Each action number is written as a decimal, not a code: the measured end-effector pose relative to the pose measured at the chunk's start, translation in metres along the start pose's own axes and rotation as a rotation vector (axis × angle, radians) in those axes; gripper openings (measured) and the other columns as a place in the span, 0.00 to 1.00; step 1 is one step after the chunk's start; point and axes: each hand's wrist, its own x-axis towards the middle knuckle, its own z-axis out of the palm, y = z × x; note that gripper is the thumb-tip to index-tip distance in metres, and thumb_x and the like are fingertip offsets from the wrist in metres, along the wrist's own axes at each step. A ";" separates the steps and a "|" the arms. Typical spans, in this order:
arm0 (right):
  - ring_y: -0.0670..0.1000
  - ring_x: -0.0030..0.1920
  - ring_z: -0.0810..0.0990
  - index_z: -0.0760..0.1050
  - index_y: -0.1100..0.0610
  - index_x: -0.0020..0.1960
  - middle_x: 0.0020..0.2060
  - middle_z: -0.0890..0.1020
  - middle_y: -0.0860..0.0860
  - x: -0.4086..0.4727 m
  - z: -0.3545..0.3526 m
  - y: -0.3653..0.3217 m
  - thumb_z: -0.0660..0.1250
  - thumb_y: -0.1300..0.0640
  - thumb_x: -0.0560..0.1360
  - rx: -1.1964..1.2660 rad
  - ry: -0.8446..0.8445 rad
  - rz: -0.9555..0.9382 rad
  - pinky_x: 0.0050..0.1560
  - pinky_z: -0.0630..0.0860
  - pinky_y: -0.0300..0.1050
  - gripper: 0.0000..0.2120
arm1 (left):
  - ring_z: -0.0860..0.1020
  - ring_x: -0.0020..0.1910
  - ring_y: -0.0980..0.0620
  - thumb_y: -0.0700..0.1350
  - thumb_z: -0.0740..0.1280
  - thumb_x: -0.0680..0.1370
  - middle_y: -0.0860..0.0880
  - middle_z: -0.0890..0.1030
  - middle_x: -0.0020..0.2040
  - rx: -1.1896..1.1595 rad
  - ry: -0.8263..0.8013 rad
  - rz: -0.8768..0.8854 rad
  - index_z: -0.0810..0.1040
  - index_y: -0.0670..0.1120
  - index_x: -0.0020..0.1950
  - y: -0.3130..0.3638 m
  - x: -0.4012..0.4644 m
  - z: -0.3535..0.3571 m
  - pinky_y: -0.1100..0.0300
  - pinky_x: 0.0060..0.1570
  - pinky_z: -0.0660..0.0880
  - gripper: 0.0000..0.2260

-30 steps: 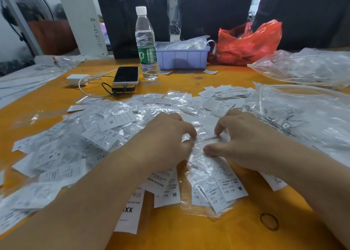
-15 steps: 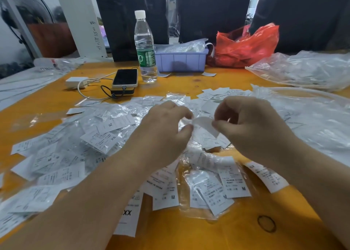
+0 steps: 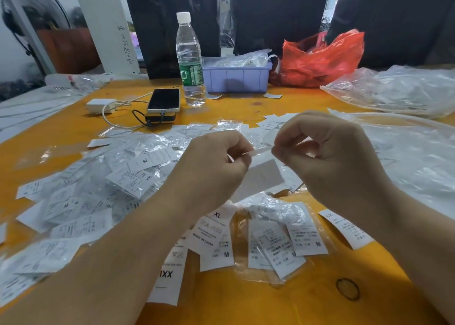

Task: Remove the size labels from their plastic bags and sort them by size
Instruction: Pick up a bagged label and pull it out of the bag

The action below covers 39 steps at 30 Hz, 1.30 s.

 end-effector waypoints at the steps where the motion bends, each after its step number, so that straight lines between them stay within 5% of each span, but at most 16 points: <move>1: 0.47 0.41 0.80 0.82 0.60 0.41 0.40 0.82 0.49 0.000 0.000 0.000 0.72 0.68 0.71 0.006 0.012 0.001 0.42 0.78 0.43 0.04 | 0.77 0.37 0.61 0.46 0.68 0.77 0.62 0.78 0.37 0.019 0.008 -0.003 0.79 0.57 0.43 -0.001 0.000 -0.001 0.73 0.28 0.69 0.06; 7: 0.46 0.43 0.81 0.82 0.59 0.41 0.41 0.82 0.48 0.002 -0.001 0.003 0.73 0.68 0.71 0.052 0.099 0.017 0.44 0.80 0.41 0.05 | 0.76 0.39 0.66 0.49 0.68 0.76 0.60 0.80 0.38 0.056 0.060 -0.012 0.80 0.55 0.43 -0.006 0.003 -0.009 0.70 0.34 0.68 0.03; 14: 0.48 0.44 0.83 0.83 0.59 0.40 0.42 0.84 0.49 0.002 -0.003 -0.001 0.72 0.71 0.70 0.248 0.059 0.082 0.46 0.81 0.39 0.08 | 0.77 0.35 0.59 0.53 0.60 0.81 0.54 0.82 0.38 -0.263 -0.112 -0.070 0.81 0.49 0.42 0.001 0.002 -0.005 0.64 0.35 0.68 0.14; 20: 0.49 0.46 0.83 0.82 0.59 0.40 0.43 0.83 0.51 0.000 -0.005 -0.004 0.69 0.72 0.71 0.297 0.019 0.063 0.44 0.80 0.39 0.09 | 0.76 0.31 0.58 0.45 0.67 0.79 0.53 0.82 0.34 -0.443 -0.178 -0.069 0.81 0.48 0.44 0.004 0.002 -0.004 0.70 0.30 0.69 0.05; 26: 0.49 0.46 0.83 0.81 0.58 0.40 0.43 0.83 0.51 0.002 -0.002 0.000 0.69 0.73 0.71 0.260 0.044 0.064 0.46 0.81 0.43 0.11 | 0.76 0.32 0.56 0.39 0.65 0.79 0.52 0.82 0.35 -0.502 -0.184 -0.087 0.81 0.46 0.46 0.007 0.000 -0.006 0.64 0.30 0.70 0.06; 30: 0.49 0.46 0.82 0.81 0.57 0.40 0.43 0.83 0.51 0.002 -0.003 0.001 0.69 0.73 0.71 0.232 0.044 0.055 0.45 0.82 0.44 0.12 | 0.77 0.33 0.55 0.44 0.62 0.81 0.50 0.83 0.36 -0.523 -0.235 -0.101 0.80 0.45 0.45 0.009 -0.001 -0.004 0.62 0.31 0.72 0.09; 35: 0.50 0.43 0.83 0.82 0.57 0.42 0.39 0.84 0.50 -0.001 -0.003 -0.004 0.71 0.68 0.72 0.151 -0.058 0.006 0.42 0.82 0.50 0.07 | 0.75 0.30 0.62 0.43 0.67 0.78 0.57 0.80 0.33 -0.495 -0.166 -0.063 0.81 0.46 0.45 0.008 -0.001 -0.001 0.71 0.29 0.69 0.04; 39: 0.45 0.39 0.81 0.83 0.54 0.44 0.36 0.83 0.44 -0.003 -0.018 -0.007 0.68 0.59 0.72 -0.082 -0.178 -0.025 0.39 0.79 0.43 0.05 | 0.77 0.31 0.62 0.42 0.69 0.78 0.56 0.81 0.34 -0.456 -0.153 -0.060 0.81 0.49 0.45 0.007 -0.001 -0.001 0.71 0.30 0.69 0.03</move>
